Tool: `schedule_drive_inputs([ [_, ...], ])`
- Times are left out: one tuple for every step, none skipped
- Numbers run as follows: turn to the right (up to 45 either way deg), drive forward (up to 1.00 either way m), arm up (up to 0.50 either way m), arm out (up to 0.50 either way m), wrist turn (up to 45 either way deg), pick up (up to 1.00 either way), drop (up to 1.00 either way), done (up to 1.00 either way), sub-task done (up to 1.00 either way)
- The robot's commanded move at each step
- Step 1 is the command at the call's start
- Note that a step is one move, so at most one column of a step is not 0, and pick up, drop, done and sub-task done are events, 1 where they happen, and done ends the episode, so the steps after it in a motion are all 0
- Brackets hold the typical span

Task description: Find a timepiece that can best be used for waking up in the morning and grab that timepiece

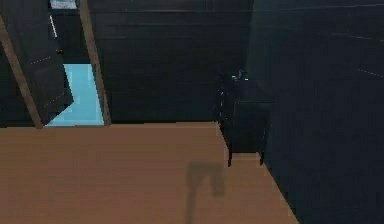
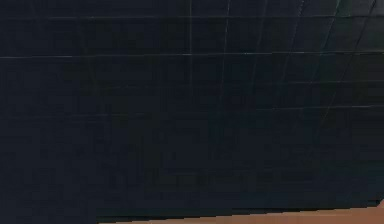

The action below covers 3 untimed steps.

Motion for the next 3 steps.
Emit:
schedule_drive_inputs([
  [0.0, 1.00, 0.00, 0.00, 0.0, 0.00, 0.00, 0.00, 0.00],
  [6.0, 0.00, 0.00, 0.00, 0.0, 0.00, 0.00, 0.00, 0.00],
  [0.0, 0.30, 0.00, 0.00, 0.0, 0.00, 0.00, 0.00, 0.00],
])
